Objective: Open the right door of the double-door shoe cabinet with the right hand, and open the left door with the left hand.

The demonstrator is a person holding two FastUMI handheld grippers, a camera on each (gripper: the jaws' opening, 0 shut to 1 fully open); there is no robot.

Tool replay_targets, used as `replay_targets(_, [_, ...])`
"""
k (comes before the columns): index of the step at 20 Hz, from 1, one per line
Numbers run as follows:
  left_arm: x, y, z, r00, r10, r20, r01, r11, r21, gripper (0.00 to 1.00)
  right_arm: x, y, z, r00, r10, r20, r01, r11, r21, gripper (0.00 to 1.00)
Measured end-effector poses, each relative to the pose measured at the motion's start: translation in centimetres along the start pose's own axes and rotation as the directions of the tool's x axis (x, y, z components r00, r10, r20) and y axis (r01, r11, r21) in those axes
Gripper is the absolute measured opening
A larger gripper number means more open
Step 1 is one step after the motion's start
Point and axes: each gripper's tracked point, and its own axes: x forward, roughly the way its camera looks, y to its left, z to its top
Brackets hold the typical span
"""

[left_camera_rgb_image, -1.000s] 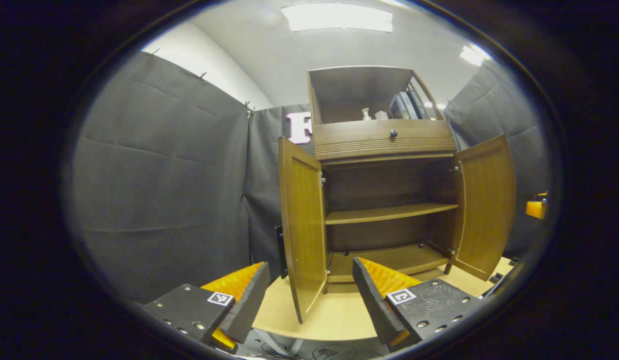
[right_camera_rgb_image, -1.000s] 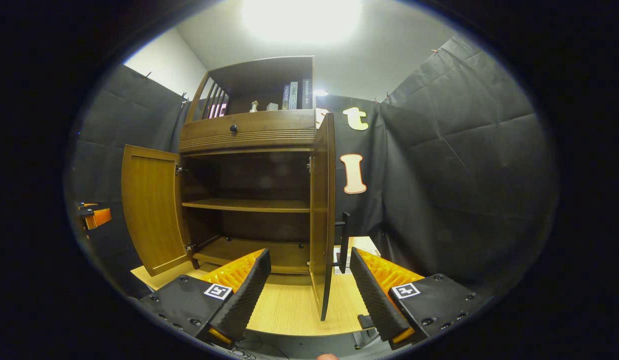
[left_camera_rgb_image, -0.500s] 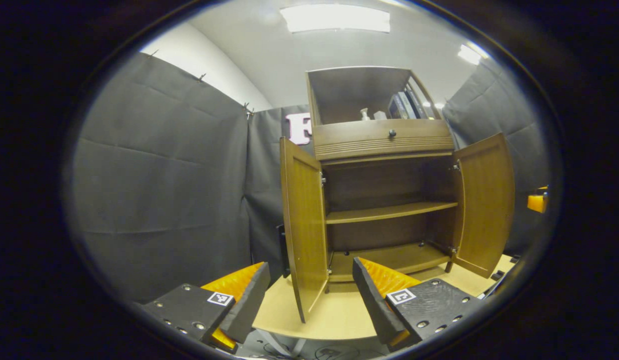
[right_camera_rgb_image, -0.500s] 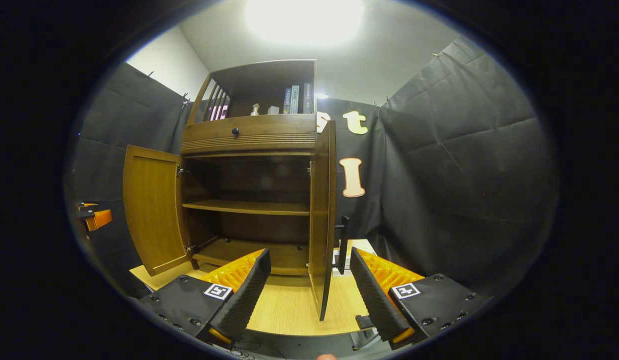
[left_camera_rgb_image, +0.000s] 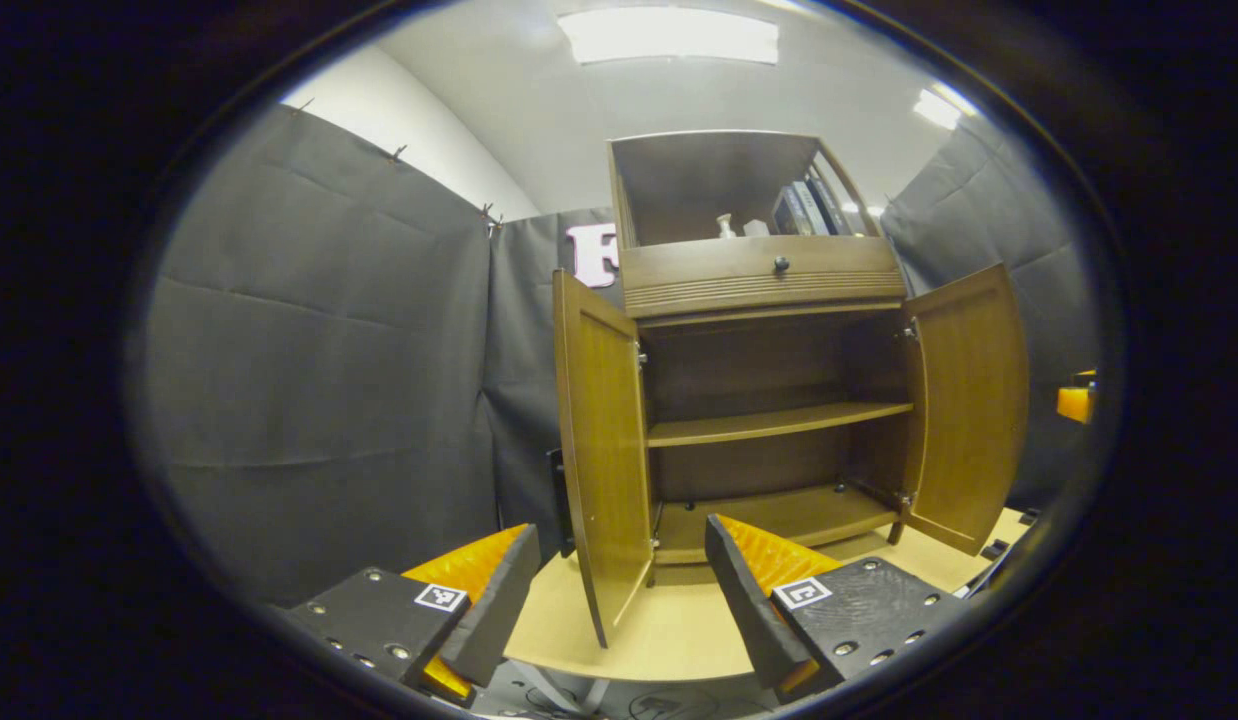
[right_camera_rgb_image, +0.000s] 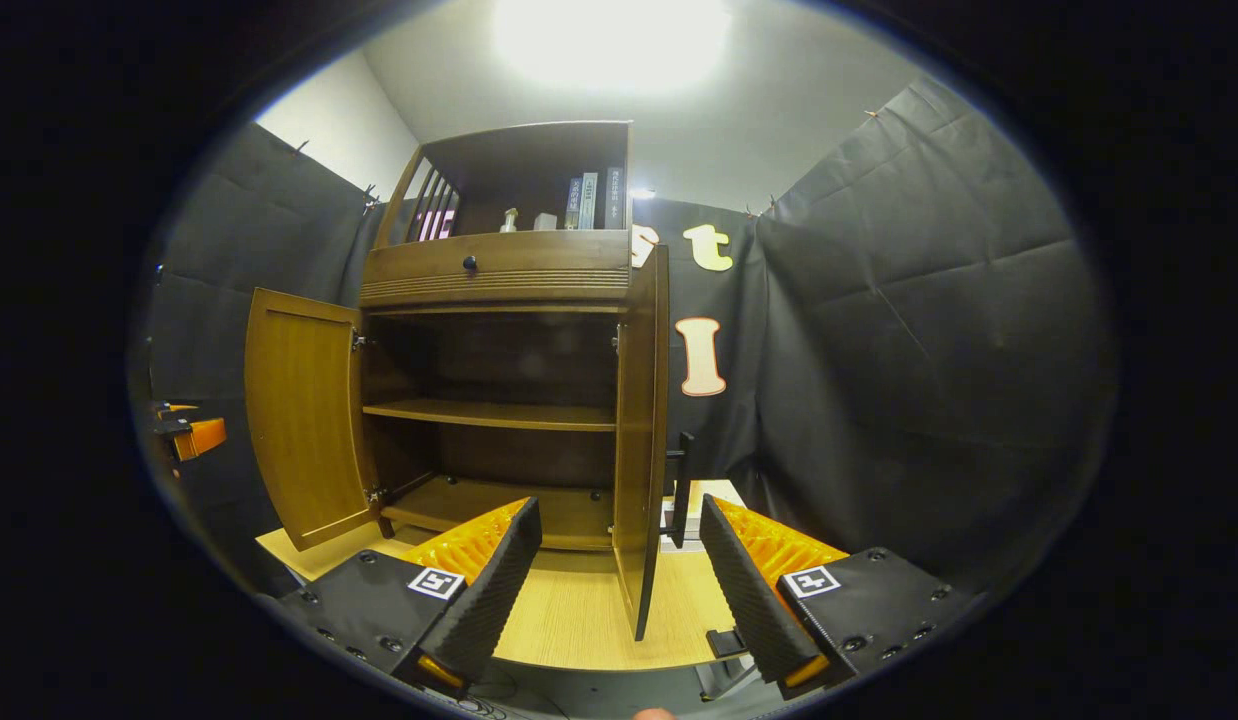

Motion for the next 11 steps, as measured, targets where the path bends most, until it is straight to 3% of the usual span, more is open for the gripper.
replay_targets(5, [0.24,-0.19,0.14,1.0,-0.011,0.003,0.01,1.0,0.005,0.96,0.29,0.39,0.33,1.0,0.007,0.007,-0.007,1.0,-0.012,1.0])
replay_targets(11, [0.63,-0.74,-0.1,0.999,-0.038,0.002,0.038,0.999,0.01,0.96,0.46,0.66,0.48,1.0,0.007,0.018,-0.006,1.0,-0.014,0.96])
